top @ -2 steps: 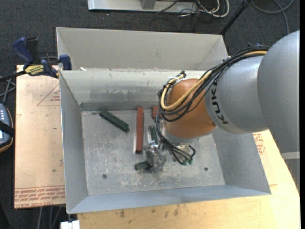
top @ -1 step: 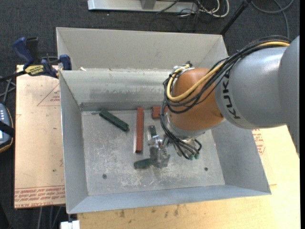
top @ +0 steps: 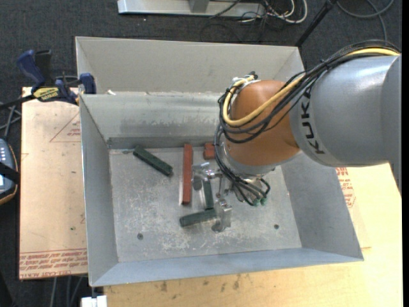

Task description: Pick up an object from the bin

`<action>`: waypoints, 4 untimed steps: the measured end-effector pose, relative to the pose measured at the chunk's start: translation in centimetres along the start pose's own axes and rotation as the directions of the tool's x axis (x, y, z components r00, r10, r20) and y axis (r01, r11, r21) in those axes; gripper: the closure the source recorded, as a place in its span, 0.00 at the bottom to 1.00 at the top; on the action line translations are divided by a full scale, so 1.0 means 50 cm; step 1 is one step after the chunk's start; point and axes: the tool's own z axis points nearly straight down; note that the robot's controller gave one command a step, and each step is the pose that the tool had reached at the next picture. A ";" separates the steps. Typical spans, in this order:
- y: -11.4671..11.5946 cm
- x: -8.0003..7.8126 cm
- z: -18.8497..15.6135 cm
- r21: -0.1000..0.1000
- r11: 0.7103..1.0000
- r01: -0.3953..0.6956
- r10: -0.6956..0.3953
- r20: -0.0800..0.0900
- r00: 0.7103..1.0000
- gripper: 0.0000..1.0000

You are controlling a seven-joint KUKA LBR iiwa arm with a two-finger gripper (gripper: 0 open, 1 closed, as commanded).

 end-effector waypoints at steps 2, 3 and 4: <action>0.011 0.048 0.147 0.000 0.998 -0.064 0.064 -0.001 0.998 1.00; 0.011 0.048 0.146 0.000 0.998 -0.064 0.064 -0.001 0.998 1.00; 0.023 -0.011 -0.148 0.001 0.999 -0.032 0.032 0.002 0.999 1.00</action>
Offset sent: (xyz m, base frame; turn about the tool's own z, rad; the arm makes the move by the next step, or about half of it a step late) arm -0.0243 -0.0016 -0.0727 0.0636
